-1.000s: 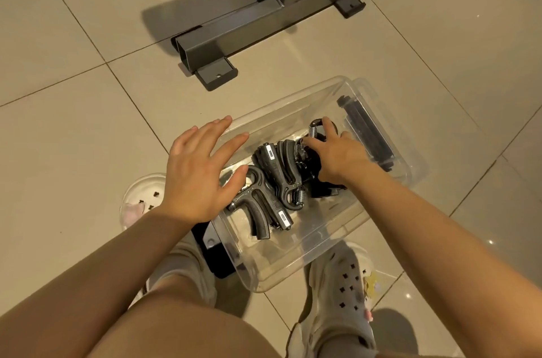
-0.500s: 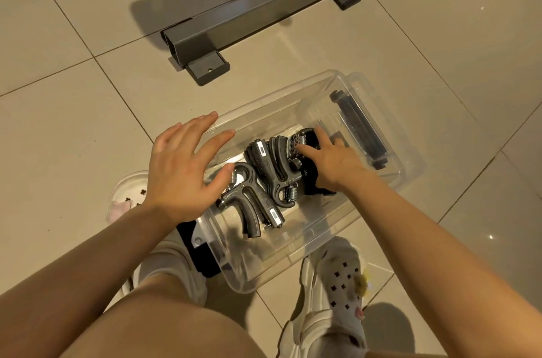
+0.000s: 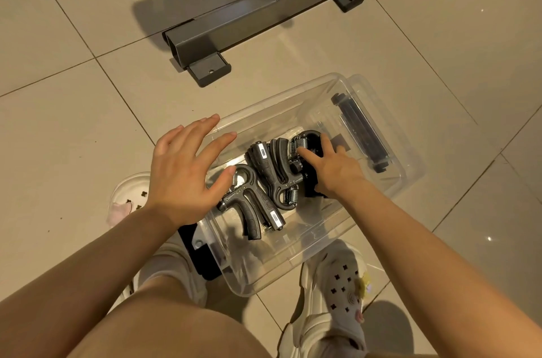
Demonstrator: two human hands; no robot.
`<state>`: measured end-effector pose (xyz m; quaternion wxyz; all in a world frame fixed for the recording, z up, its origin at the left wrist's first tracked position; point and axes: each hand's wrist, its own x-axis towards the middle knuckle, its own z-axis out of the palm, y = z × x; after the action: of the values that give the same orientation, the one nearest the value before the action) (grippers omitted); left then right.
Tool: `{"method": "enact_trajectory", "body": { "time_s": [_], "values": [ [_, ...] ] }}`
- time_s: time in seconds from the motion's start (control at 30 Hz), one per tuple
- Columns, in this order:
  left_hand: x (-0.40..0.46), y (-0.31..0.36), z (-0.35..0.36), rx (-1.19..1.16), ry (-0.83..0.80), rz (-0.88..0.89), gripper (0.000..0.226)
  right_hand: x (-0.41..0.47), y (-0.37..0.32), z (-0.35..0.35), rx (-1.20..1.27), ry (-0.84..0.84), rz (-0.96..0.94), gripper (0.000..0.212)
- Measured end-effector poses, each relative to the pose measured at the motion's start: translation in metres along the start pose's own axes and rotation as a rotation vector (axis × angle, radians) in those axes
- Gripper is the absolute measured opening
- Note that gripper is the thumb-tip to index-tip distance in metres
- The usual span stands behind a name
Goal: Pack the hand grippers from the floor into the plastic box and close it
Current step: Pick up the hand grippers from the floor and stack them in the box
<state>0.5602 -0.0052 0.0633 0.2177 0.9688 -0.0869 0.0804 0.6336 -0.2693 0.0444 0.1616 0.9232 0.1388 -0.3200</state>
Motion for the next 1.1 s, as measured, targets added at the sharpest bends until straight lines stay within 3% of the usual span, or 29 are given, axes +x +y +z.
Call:
{"method": "enact_trajectory", "body": {
  "time_s": [0.3,0.47,0.57,0.67,0.83,1.1],
  "values": [
    [0.001,-0.001,0.001,0.045,-0.030,0.024,0.053,-0.009,-0.002,-0.018,-0.040,0.026,-0.045,0.092],
    [-0.010,-0.003,-0.014,0.051,-0.175,0.038,0.063,-0.034,-0.023,-0.045,0.133,0.058,-0.132,0.087],
    [-0.036,-0.007,-0.048,0.039,-0.167,-0.028,0.064,-0.061,-0.046,-0.062,0.285,0.070,-0.243,0.084],
    [-0.074,-0.004,-0.096,0.036,-0.084,-0.133,0.063,-0.094,-0.074,-0.076,0.282,0.096,-0.336,0.082],
    [-0.181,0.027,-0.175,0.041,0.232,-0.407,0.045,-0.167,-0.135,-0.103,0.173,0.227,-0.524,0.082],
    [-0.351,0.133,-0.249,0.166,0.569,-0.700,0.031,-0.321,-0.205,-0.109,0.045,0.460,-0.897,0.073]
  ]
}}
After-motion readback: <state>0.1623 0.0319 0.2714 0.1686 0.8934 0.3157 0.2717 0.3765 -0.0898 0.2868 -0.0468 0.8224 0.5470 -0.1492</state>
